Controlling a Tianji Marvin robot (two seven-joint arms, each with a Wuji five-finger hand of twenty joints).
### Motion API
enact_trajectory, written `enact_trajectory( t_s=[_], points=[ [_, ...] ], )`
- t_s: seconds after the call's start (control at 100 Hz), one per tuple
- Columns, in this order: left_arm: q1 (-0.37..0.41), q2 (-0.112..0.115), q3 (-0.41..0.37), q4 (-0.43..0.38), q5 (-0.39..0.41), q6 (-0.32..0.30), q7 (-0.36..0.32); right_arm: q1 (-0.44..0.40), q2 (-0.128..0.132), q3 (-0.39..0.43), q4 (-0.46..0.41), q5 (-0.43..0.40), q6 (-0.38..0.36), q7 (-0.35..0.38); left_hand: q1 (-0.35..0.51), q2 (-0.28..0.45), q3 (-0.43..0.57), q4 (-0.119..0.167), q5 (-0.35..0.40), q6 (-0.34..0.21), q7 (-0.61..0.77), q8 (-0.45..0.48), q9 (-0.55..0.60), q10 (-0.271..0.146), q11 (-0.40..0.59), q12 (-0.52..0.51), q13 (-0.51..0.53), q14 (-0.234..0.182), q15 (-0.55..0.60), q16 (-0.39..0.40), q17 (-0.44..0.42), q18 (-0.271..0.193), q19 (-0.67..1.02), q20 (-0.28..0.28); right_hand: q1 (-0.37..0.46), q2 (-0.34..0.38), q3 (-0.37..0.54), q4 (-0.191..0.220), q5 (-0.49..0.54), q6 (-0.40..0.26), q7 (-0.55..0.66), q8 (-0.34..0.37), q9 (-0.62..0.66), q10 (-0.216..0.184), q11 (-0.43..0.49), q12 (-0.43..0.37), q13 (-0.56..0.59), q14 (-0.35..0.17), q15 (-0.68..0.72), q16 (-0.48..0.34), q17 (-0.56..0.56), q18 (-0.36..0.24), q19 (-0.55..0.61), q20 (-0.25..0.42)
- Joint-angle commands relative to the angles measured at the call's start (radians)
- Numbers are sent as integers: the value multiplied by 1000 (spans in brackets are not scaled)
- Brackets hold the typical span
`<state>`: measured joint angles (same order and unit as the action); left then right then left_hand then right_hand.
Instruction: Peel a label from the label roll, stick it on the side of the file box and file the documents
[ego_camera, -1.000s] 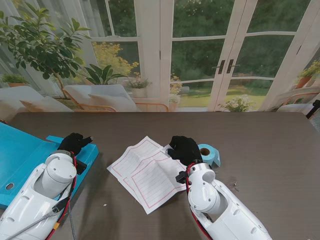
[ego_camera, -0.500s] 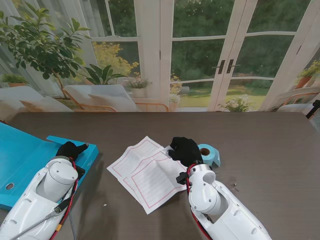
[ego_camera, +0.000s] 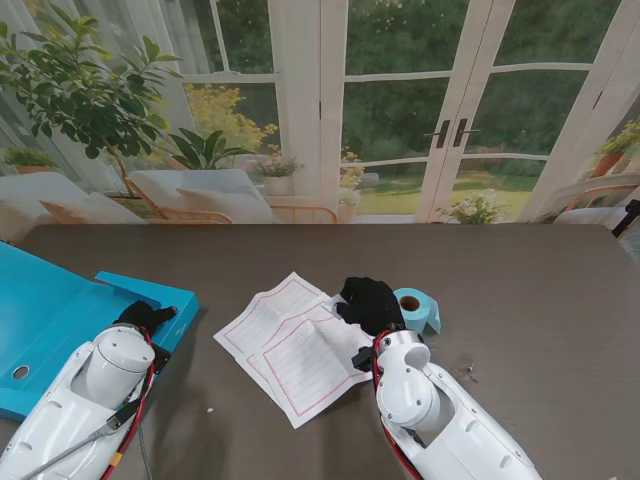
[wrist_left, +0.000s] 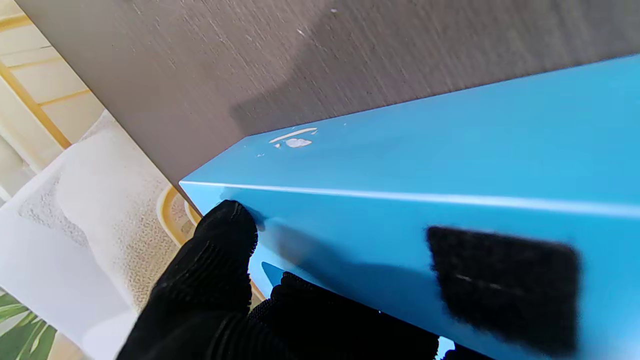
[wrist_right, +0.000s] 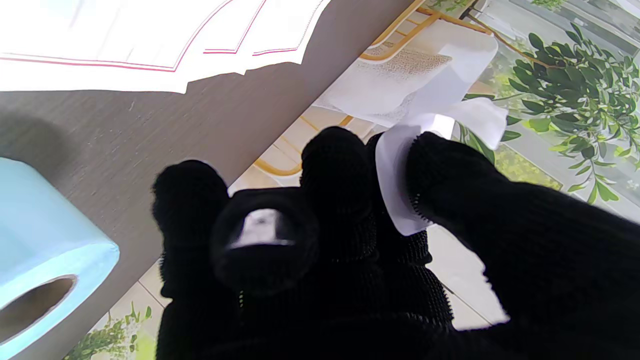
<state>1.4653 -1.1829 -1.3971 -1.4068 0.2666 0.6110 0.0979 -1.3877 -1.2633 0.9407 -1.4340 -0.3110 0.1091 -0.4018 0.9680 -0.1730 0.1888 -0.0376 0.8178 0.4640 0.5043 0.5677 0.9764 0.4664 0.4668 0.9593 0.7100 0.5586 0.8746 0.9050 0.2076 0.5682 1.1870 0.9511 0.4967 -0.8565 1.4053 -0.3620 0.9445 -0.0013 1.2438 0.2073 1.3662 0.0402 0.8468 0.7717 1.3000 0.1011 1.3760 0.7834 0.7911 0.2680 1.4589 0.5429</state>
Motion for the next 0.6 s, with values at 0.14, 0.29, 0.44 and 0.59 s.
enact_trajectory(
  t_s=[0.14, 0.29, 0.44, 0.59],
  points=[
    [6, -32, -13, 8, -86, -3, 26, 2, -8, -5, 6, 4, -5, 7, 179, -111, 161, -2, -63, -23, 330, 24, 82, -75, 281, 259, 192, -71, 404, 134, 213, -19, 274, 194, 26, 0, 88, -22, 1, -13, 17, 17, 60, 28, 1, 21, 13, -35, 14, 0, 275, 2, 18, 22],
    [20, -40, -35, -30, -168, -1, 17, 8, -12, -9, 11, 9, -6, 1, 165, -114, 180, 3, -79, -20, 388, 23, 93, -101, 364, 320, 281, -154, 539, 130, 342, -27, 369, 239, 28, 0, 87, -22, -2, -12, 16, 16, 55, 31, 1, 20, 13, -32, 12, -1, 268, 6, 16, 23],
    [34, -52, -56, -73, -252, 0, 27, 20, -16, -16, 17, 14, -8, -6, 156, -116, 198, 3, -81, -15, 413, 30, 106, -109, 392, 335, 332, -190, 584, 102, 421, -26, 420, 213, 28, 1, 87, -22, -4, -12, 16, 16, 52, 32, 2, 20, 12, -28, 7, -4, 259, 7, 14, 23],
    [46, -46, -64, -104, -270, 8, -1, 30, -21, -21, 24, 19, -10, -14, 84, -15, 169, 32, -35, -33, 511, 170, 172, -148, 477, 365, 408, -222, 645, 56, 503, -19, 487, 145, 29, 1, 87, -22, -6, -12, 16, 16, 49, 33, 2, 19, 12, -27, 4, -5, 256, 7, 13, 24]
  ],
)
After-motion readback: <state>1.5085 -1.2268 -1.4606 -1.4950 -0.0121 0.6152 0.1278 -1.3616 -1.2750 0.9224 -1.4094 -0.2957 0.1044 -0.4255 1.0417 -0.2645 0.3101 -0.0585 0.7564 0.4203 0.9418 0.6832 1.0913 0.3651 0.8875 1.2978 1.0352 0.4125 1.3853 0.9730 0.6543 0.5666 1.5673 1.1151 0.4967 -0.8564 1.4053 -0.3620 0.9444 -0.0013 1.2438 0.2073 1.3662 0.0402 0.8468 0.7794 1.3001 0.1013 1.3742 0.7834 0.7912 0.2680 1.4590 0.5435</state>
